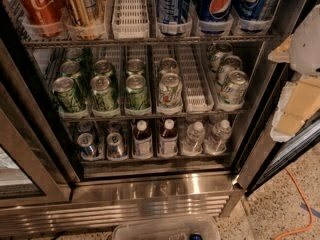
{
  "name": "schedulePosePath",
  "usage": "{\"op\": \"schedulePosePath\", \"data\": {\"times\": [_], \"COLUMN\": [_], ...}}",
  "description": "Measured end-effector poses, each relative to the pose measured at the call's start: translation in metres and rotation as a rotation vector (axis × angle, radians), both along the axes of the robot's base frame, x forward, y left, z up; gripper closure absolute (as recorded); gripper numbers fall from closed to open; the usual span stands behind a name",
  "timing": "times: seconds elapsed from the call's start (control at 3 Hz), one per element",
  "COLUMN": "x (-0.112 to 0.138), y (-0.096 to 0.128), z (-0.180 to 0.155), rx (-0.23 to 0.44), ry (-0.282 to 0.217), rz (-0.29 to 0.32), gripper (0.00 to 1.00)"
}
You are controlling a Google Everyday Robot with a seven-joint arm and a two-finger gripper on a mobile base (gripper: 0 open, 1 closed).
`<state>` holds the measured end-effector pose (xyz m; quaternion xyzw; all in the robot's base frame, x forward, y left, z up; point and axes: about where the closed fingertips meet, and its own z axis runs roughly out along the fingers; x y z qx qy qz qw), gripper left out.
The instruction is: Pick pepsi can from top shelf of fridge
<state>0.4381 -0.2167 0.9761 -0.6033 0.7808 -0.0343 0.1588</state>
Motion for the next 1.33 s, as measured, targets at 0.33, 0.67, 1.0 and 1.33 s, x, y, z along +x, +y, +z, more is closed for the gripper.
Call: {"op": "schedulePosePath", "data": {"times": [0.33,0.67,1.0,1.33], "x": [0.0,0.004,0.004,0.008], "y": [0.0,0.003,0.003,0.016], "z": [0.0,0.002,0.002,-0.005], "rx": [0.0,0.044,0.044,0.144], "ry": [0.0,-0.006,-0.006,0.007], "rz": [0.0,-0.006,-0.006,0.01], "gripper": [0.0,0.0,0.0,0.0]}}
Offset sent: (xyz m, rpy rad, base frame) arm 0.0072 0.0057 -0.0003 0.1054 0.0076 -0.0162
